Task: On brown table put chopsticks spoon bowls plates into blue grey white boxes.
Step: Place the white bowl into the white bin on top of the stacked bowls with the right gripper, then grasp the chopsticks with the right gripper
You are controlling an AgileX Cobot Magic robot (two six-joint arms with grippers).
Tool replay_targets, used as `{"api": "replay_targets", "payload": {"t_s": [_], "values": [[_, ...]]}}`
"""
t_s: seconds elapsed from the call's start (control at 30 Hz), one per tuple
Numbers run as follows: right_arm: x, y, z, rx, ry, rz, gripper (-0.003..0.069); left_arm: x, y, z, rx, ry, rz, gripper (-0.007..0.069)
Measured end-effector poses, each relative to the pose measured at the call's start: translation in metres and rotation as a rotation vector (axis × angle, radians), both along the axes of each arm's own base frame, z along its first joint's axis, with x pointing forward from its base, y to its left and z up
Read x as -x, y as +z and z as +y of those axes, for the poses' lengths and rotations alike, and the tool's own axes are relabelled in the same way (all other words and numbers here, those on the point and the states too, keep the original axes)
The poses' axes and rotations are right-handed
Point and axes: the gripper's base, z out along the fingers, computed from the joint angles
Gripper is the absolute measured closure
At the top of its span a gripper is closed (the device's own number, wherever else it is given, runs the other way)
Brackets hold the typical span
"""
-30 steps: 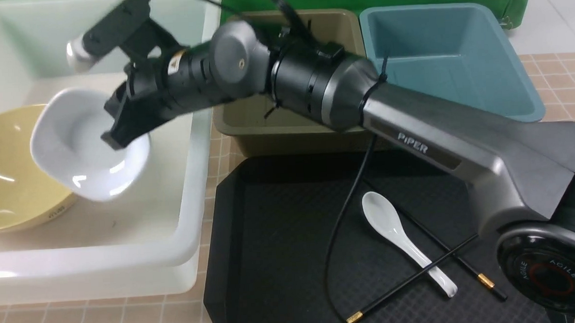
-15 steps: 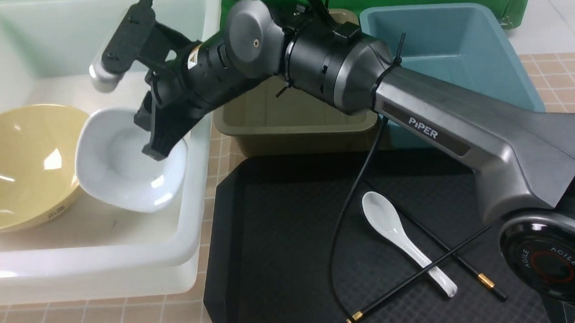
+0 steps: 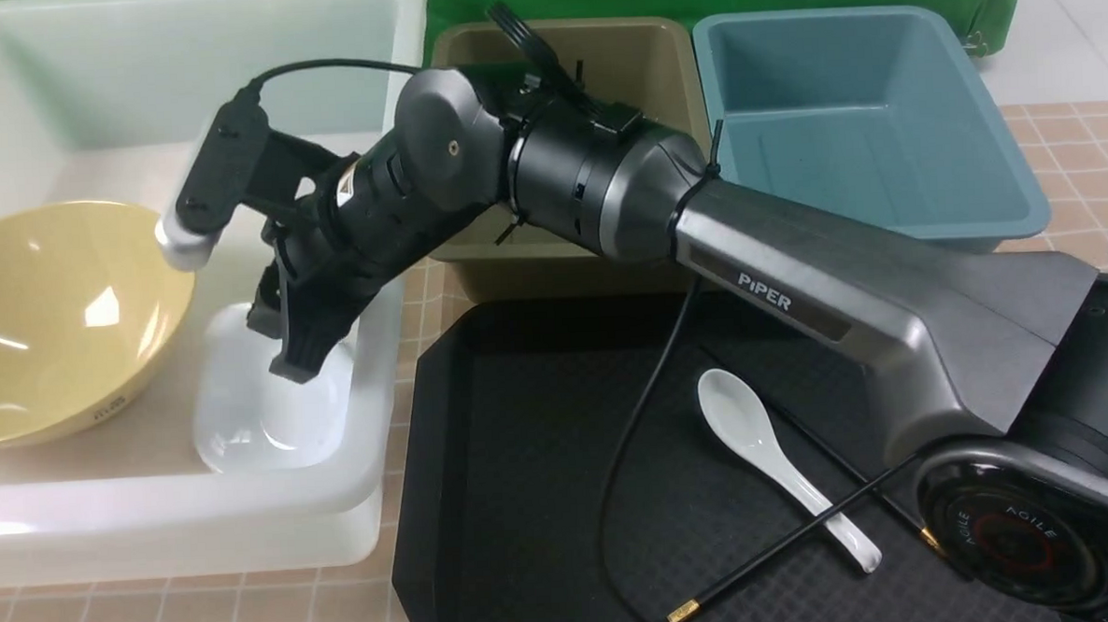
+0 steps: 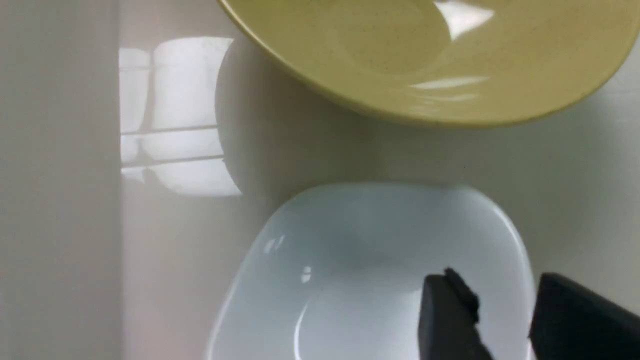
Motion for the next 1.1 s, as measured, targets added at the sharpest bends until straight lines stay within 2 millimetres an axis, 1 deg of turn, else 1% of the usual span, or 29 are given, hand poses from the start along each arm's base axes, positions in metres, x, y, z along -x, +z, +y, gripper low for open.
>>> {"api": "replay_targets", "payload": {"t_s": [0.1, 0.13, 0.17, 0.2, 0.3, 0.37, 0.4, 0.43, 0.47, 0.5, 0.53, 0.57, 0.63, 0.67, 0.7, 0.73, 0.8, 0.87, 0.93, 0.97, 1.0, 1.03, 1.07, 1.1], "values": [[0.001, 0.009, -0.003, -0.01, -0.002, -0.012, 0.0268, 0.0, 0.0, 0.0, 0.0, 0.0, -0.001, 0.063], [0.001, 0.018, -0.006, -0.02, -0.006, -0.022, 0.0249, 0.0, 0.0, 0.0, 0.0, 0.0, -0.001, 0.063], [0.001, 0.033, -0.013, -0.034, -0.011, -0.036, 0.0233, 0.0, 0.0, 0.0, 0.0, 0.0, -0.002, 0.063], [0.001, 0.036, -0.014, -0.036, -0.012, -0.038, 0.0232, 0.0, 0.0, 0.0, 0.0, 0.0, -0.003, 0.063], [-0.003, 0.096, -0.056, -0.093, -0.076, -0.077, 0.0227, 0.0, 0.001, 0.0, 0.0, -0.001, -0.009, 0.063], [-0.002, 0.138, -0.092, -0.152, -0.16, -0.073, 0.0236, 0.0, 0.001, 0.0, 0.0, -0.001, -0.009, 0.063], [-0.004, 0.137, -0.095, -0.148, -0.171, -0.063, 0.024, 0.0, 0.001, 0.0, 0.0, -0.001, -0.009, 0.063], [-0.004, 0.169, -0.13, -0.186, -0.266, -0.065, 0.0259, 0.0, 0.001, 0.0, 0.0, -0.001, -0.009, 0.063], [-0.003, 0.189, -0.157, -0.21, -0.349, -0.056, 0.028, 0.0, 0.001, 0.0, 0.0, -0.001, -0.009, 0.063], [-0.002, 0.203, -0.179, -0.209, -0.409, -0.064, 0.03, 0.0, 0.001, 0.0, 0.002, -0.001, -0.009, 0.063], [-0.002, 0.212, -0.2, -0.199, -0.474, -0.058, 0.0323, 0.0, 0.001, 0.0, 0.003, -0.001, -0.009, 0.063], [0.0, 0.217, -0.214, -0.186, -0.516, -0.046, 0.0342, 0.0, 0.001, 0.0, 0.009, -0.001, -0.009, 0.063], [-0.004, 0.217, -0.247, -0.132, -0.618, 0.007, 0.0393, 0.0, 0.001, 0.0, 0.027, -0.001, -0.007, 0.063], [-0.007, 0.213, -0.261, -0.099, -0.659, 0.042, 0.0423, -0.001, 0.0, 0.0, 0.034, -0.001, -0.001, 0.063], [-0.013, 0.203, -0.272, -0.066, -0.698, 0.083, 0.0461, -0.003, 0.0, 0.0, 0.044, -0.001, 0.011, 0.063], [-0.013, 0.201, -0.273, -0.06, -0.703, 0.094, 0.0468, -0.003, 0.0, 0.0, 0.046, -0.001, 0.013, 0.063], [-0.021, 0.174, -0.283, 0.012, -0.738, 0.174, 0.0542, -0.009, -0.002, 0.0, 0.063, 0.0, 0.051, 0.063], [-0.024, 0.15, -0.283, 0.064, -0.737, 0.247, 0.0585, -0.016, -0.005, -0.001, 0.1, -0.001, 0.107, 0.063], [-0.02, 0.13, -0.279, 0.114, -0.717, 0.302, 0.0607, -0.023, -0.009, -0.003, 0.139, -0.005, 0.168, 0.063], [-0.016, 0.121, -0.275, 0.135, -0.699, 0.32, 0.0614, -0.026, -0.011, -0.003, 0.166, -0.009, 0.205, 0.063], [-0.015, 0.118, -0.274, 0.141, -0.696, 0.326, 0.0614, -0.027, -0.011, -0.004, 0.166, -0.008, 0.209, 0.063], [-0.006, 0.107, -0.267, 0.167, -0.665, 0.343, 0.0615, -0.031, -0.011, -0.005, 0.189, -0.011, 0.262, 0.063], [0.003, 0.1, -0.262, 0.18, -0.643, 0.351, 0.0615, -0.034, -0.01, -0.005, 0.193, -0.014, 0.294, 0.063], [0.018, 0.094, -0.256, 0.189, -0.618, 0.359, 0.0615, -0.038, -0.009, -0.006, 0.184, -0.019, 0.339, 0.063]]}}
